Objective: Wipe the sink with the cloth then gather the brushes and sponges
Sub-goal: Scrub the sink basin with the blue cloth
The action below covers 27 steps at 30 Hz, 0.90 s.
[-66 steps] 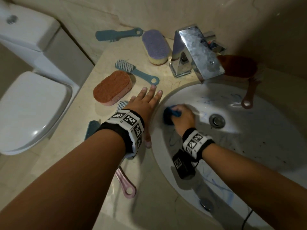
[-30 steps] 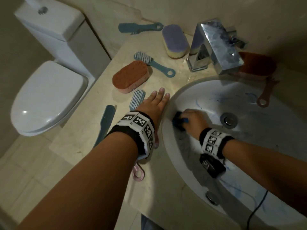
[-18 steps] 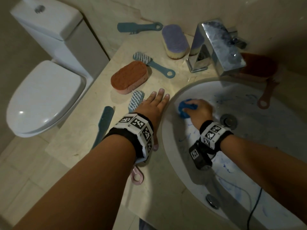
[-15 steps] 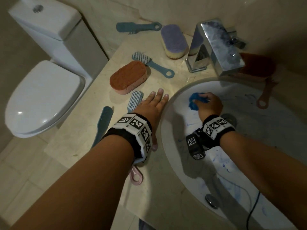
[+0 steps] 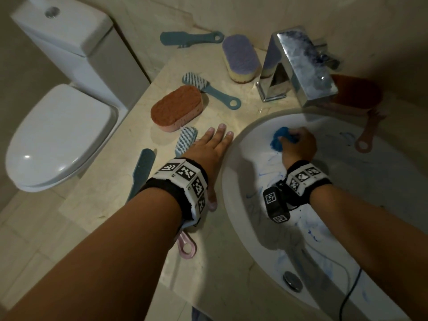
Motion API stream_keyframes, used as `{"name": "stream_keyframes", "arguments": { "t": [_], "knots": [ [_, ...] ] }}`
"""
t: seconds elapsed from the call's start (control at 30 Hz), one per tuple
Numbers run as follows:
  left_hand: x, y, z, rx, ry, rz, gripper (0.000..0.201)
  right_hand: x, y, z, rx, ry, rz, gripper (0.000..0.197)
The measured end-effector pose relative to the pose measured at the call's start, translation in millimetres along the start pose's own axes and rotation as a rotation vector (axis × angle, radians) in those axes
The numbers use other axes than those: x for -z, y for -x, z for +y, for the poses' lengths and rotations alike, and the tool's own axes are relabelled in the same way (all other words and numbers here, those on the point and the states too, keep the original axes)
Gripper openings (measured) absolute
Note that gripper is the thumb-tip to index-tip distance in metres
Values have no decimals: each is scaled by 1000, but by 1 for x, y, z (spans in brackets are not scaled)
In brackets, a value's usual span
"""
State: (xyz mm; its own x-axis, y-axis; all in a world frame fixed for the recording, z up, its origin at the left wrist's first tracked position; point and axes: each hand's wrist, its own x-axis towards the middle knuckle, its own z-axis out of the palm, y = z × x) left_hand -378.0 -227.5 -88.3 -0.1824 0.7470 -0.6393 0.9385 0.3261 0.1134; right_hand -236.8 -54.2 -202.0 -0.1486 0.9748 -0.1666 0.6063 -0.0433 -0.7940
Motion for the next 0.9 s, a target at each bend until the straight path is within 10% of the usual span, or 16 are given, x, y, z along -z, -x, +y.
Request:
{"name": "stream_keyframes", "arguments": {
  "t": [0.33,0.53,0.73,0.9],
  "knots": [
    [4,0,2,10,-22,-8,162,1,81,24,390,319,-753,31],
    [3,0,2,8,-46,2,163,-1,63,5,400,379,-612,31],
    [4,3,4,18,-53,12,161,24,100,17,450,482,-942,35],
    [6,4,4,18,-47,0,160,7,86,8,429,430,-776,22]
  ]
}}
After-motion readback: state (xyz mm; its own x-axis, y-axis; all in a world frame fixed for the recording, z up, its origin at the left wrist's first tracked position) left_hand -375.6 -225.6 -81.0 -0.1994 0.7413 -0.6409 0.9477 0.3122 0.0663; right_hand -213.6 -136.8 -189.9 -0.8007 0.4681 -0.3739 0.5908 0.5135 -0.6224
